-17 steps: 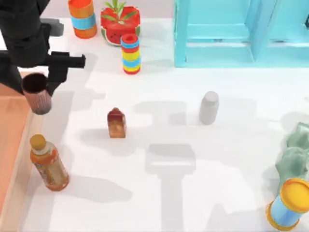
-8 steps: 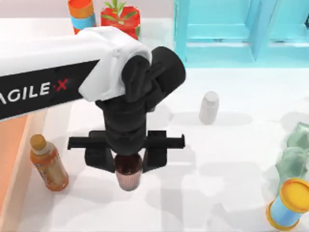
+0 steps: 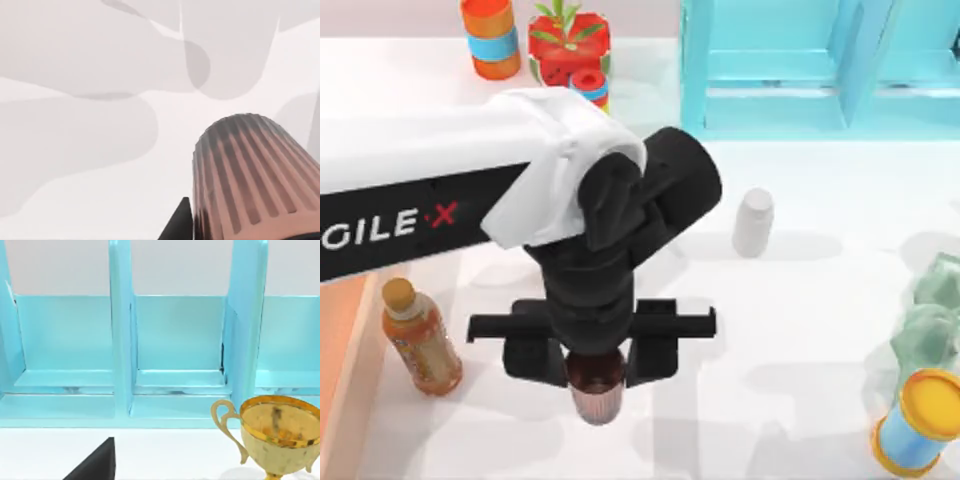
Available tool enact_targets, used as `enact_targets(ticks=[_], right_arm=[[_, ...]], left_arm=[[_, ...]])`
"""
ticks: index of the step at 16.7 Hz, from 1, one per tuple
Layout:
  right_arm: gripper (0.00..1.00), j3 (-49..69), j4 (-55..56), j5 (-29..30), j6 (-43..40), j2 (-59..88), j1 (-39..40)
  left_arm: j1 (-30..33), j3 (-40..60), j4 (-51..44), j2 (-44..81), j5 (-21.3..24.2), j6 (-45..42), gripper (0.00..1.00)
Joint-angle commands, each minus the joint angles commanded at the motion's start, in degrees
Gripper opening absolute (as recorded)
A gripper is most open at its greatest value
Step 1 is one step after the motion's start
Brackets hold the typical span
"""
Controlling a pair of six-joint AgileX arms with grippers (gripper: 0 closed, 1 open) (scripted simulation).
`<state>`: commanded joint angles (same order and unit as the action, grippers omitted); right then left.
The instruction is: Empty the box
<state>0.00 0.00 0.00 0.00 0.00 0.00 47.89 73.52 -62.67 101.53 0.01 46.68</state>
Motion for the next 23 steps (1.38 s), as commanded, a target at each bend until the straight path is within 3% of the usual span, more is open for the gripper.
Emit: enact_targets(ticks=[16,23], right_arm=[[1.0,0.0,0.0,0.0,0.0,0.0,0.0],[1.0,0.0,0.0,0.0,0.0,0.0,0.0]], left_arm=[[0.16,-6.98,10.07,2.61,0.06,0.06,0.0],[0.16,-6.98,10.07,2.61,0.06,0.06,0.53]])
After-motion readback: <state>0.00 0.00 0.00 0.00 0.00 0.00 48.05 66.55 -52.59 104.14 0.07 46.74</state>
